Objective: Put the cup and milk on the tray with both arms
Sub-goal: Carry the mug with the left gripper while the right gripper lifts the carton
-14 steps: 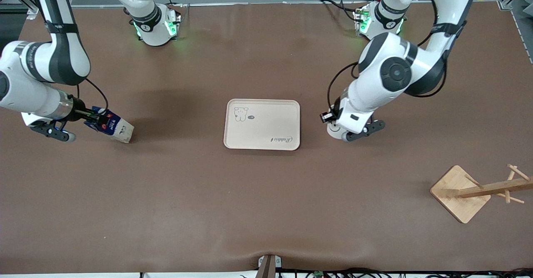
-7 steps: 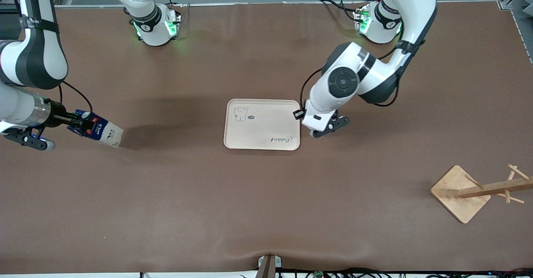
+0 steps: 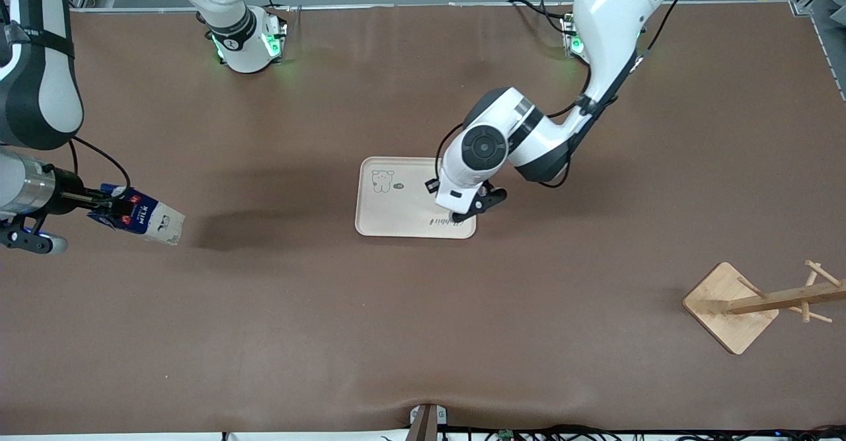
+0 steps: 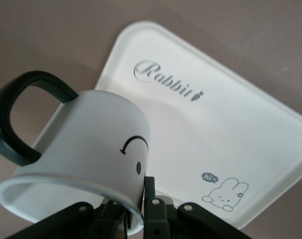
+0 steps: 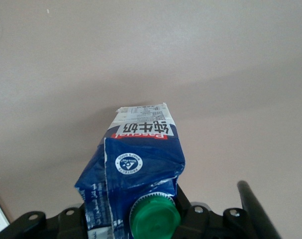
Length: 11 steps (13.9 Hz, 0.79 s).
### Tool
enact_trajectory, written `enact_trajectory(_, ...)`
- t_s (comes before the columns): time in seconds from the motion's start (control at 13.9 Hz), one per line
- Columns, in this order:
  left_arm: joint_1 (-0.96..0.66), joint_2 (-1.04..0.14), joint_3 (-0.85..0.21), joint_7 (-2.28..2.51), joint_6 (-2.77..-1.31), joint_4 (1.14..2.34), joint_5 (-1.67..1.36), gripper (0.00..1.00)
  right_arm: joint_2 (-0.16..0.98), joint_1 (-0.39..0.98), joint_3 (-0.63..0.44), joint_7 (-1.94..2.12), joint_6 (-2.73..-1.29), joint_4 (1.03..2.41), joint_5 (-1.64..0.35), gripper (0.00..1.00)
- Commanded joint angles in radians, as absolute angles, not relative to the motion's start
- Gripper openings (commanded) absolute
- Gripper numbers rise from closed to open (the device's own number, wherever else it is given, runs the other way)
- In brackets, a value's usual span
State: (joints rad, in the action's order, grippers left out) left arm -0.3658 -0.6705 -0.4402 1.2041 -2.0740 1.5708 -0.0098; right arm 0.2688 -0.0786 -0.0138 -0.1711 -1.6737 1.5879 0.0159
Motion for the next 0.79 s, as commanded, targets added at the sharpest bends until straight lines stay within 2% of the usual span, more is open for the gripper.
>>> enact_trajectory(0.0, -0.391, -0.719, -0.437, 1.224, -2.052, 1.525, 0.0, 0.0, 0.299, -0.066, -0.014, -0.163, -1.637, 1.539, 0.008, 0.08)
enact_trajectory(0.5, -0.396, -0.772, -0.437, 1.209, -2.052, 1.525, 0.0, 0.0, 0.319, 0.017, -0.012, -0.178, -1.641, 1.537, 0.006, 0.08)
enact_trajectory(0.65, -0.396, -0.779, -0.437, 1.21, -2.056, 1.523, 0.0, 0.08, 0.324, 0.05, -0.012, -0.208, -1.64, 1.537, 0.005, 0.08)
enact_trajectory(0.72, -0.397, -0.779, -0.437, 1.21, -2.056, 1.523, -0.002, 0.09, 0.324, 0.067, -0.012, -0.251, -1.638, 1.539, 0.003, 0.08)
